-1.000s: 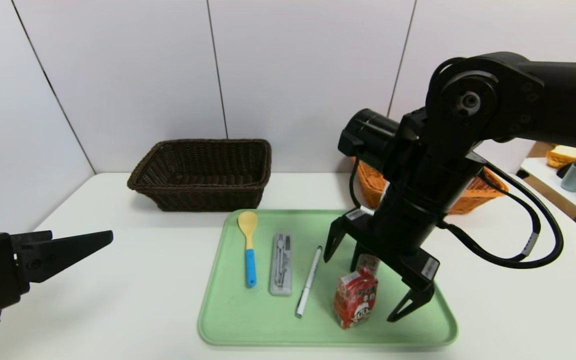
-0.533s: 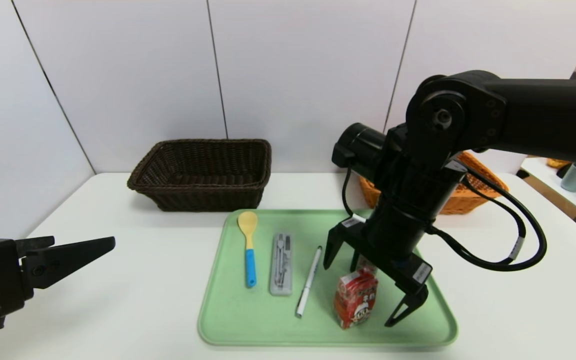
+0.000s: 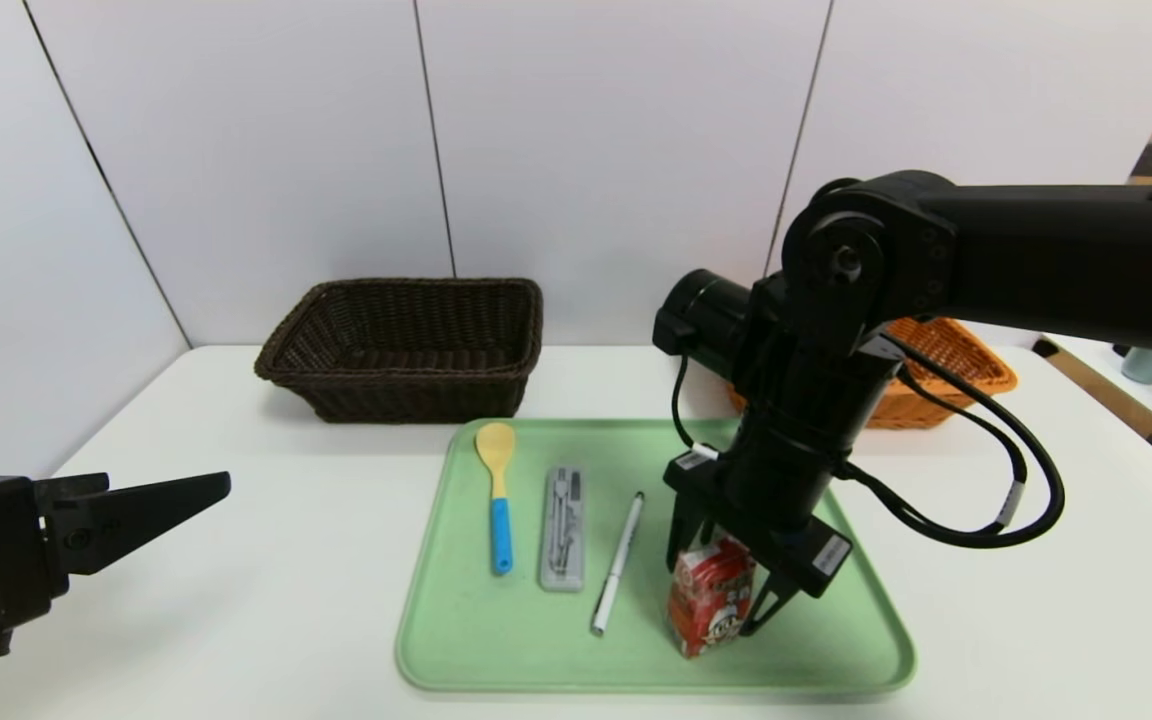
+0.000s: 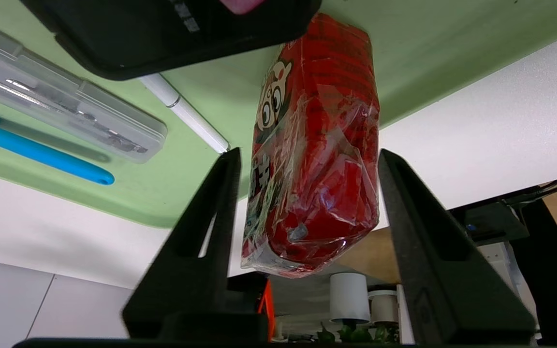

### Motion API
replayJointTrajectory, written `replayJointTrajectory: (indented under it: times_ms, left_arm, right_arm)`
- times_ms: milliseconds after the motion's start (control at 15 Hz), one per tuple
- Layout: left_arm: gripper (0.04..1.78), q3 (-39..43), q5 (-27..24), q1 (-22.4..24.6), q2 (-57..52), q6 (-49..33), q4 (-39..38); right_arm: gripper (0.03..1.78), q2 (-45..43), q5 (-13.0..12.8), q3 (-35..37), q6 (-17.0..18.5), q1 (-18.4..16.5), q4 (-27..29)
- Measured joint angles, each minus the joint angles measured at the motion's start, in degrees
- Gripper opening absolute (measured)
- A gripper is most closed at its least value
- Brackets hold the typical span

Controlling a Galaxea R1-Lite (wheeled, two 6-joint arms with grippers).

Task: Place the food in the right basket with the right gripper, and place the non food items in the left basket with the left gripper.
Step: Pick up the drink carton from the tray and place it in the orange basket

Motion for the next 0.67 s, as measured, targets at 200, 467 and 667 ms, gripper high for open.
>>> replayJointTrajectory:
  times_ms: [200, 467, 667]
  left_arm:
    - [1.69, 0.00, 0.02, 0.02, 0.16, -0.02, -0.02]
    - [1.69, 0.15, 0.02, 0.02, 1.12, -0.57, -1.01]
    - [1.69, 0.95, -0.06, 0.02, 2.04, -1.57, -3.17]
  right_arm:
    - [0.29, -0.13, 0.13, 0.02, 0.06, -0.07, 0.09]
    - [0.30, -2.01, 0.24, 0.91, 0.17, 0.06, 0.28]
    - [0.30, -4.55, 0.66, 1.52, 0.26, 0.06, 0.39]
